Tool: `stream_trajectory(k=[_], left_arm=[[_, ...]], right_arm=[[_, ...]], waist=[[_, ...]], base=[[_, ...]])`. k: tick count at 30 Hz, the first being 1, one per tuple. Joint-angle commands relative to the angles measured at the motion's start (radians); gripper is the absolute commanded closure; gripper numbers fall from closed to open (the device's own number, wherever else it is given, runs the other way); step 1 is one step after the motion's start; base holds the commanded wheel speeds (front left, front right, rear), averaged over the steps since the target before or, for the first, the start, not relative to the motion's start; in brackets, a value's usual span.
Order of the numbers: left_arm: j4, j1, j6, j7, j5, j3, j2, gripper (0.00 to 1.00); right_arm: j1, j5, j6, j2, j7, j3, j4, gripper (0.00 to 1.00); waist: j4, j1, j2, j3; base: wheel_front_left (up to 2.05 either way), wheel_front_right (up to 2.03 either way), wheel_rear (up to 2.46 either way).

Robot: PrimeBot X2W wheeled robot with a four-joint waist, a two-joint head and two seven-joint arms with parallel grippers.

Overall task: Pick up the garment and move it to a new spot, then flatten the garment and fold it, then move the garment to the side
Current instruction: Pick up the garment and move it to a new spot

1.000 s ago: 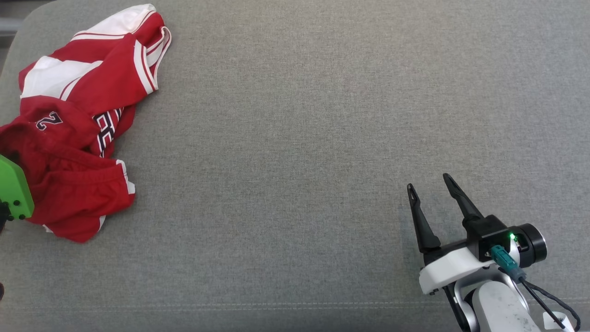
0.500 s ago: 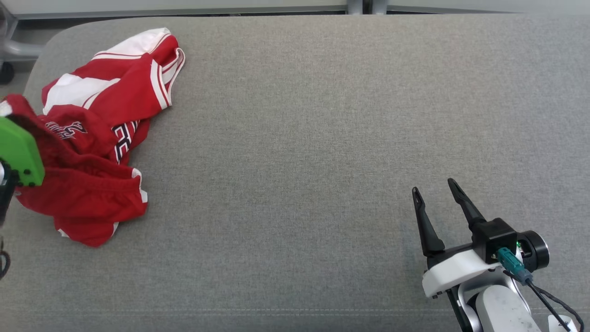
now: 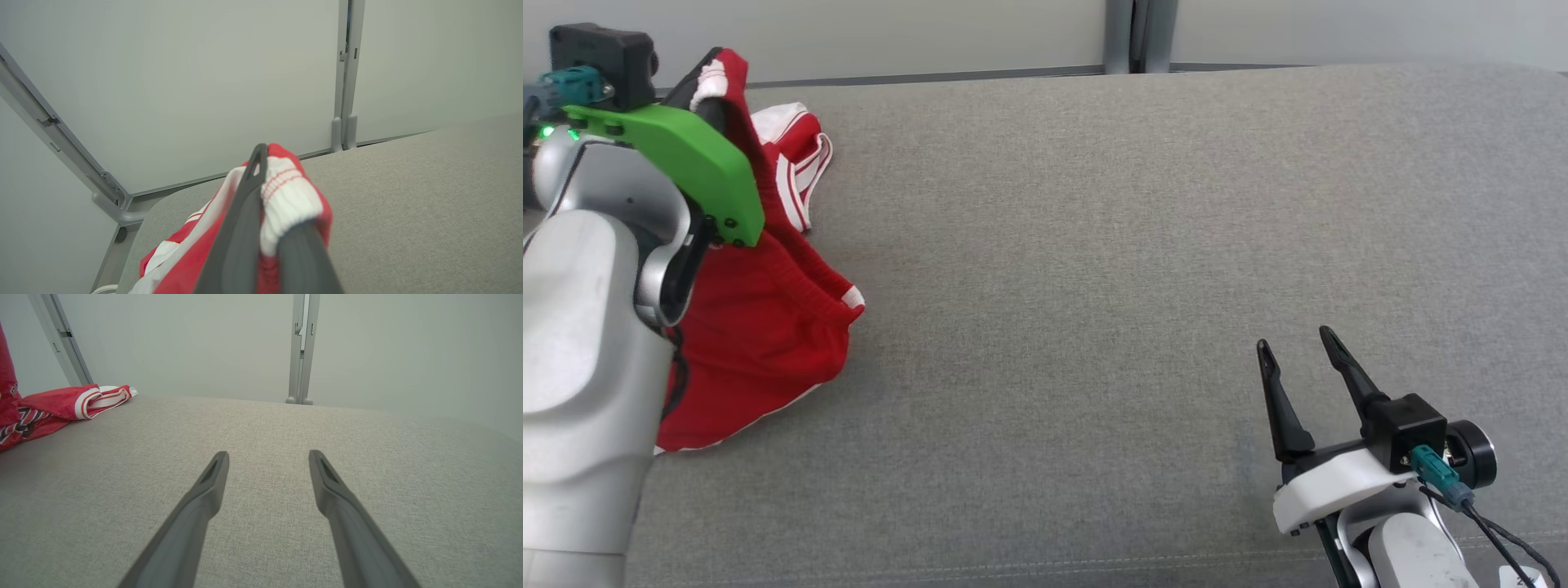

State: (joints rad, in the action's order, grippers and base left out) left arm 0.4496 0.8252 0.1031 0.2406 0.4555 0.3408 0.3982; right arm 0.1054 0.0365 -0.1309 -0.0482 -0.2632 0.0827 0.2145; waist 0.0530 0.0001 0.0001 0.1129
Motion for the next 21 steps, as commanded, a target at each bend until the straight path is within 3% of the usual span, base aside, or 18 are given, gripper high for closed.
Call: stream_trajectory(k=[1,6,12,21], left_arm=[[-0.007,0.02,-0.013,-0.005,-0.001,0.007,-0.023,1.0],[0.032,0.053,-0.034,-0.042,-0.006,0.047,-0.127,1.0],[0.158,0.114,-0.023,-0.124,-0.01,0.115,-0.279,1.0],[0.347,0.194,-0.03,-0.222,0.004,0.169,-0.34,1.0]], right_arm=[[-0.004,0.004,0.0,-0.004,-0.005,0.0,-0.004,0.0],[0.018,0.014,0.0,-0.004,-0.005,0.015,-0.006,0.0],[0.054,0.041,0.0,-0.004,-0.005,0.054,-0.006,0.0],[0.095,0.071,0.0,-0.003,-0.005,0.11,-0.005,0.0]], waist=[[-0.033,-0.0001,-0.0001,0.002],[-0.089,-0.0001,-0.0001,0.029],[-0.192,-0.0001,-0.0001,0.076],[-0.346,-0.0001,-0.0001,0.138]], base=[[0.0,0.0,0.0],[0.0,0.0,0.0],[0.0,0.0,0.0],[0.0,0.0,0.0]])
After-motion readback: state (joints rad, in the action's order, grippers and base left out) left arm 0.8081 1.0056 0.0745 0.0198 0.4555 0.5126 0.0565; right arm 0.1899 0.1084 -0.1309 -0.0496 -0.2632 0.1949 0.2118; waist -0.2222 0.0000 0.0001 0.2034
